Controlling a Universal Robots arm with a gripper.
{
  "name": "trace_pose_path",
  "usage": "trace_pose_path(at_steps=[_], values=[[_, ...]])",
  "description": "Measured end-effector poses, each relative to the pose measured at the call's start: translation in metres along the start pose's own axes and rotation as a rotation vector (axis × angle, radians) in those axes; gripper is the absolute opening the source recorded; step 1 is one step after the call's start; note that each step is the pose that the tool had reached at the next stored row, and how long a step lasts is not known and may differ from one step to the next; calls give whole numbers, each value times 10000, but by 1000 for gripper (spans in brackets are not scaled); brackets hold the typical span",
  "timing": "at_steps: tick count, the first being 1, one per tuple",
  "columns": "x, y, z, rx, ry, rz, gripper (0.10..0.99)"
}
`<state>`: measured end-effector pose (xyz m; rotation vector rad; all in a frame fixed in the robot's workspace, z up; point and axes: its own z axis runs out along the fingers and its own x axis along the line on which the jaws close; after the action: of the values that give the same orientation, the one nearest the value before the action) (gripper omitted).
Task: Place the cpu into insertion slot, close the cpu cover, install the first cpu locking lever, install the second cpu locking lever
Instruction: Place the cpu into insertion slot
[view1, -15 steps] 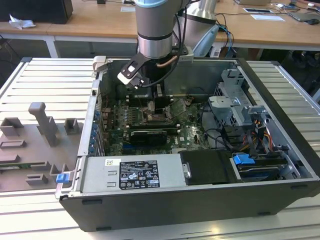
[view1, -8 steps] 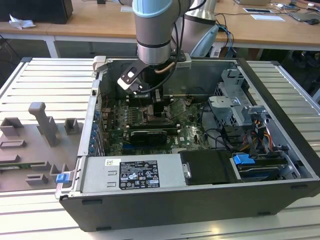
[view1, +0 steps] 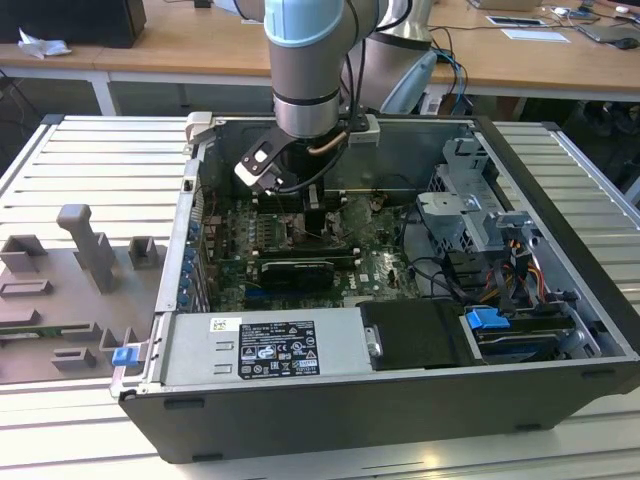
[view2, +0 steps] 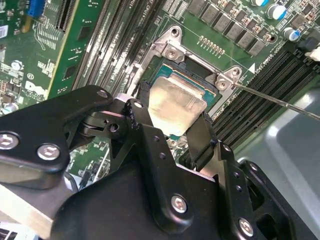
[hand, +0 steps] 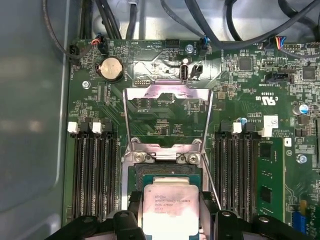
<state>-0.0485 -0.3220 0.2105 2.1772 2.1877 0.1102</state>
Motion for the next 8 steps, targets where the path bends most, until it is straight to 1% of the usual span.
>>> trace_pose_path(at_steps=[8], values=[[3,14,51,0,-3,30,537]])
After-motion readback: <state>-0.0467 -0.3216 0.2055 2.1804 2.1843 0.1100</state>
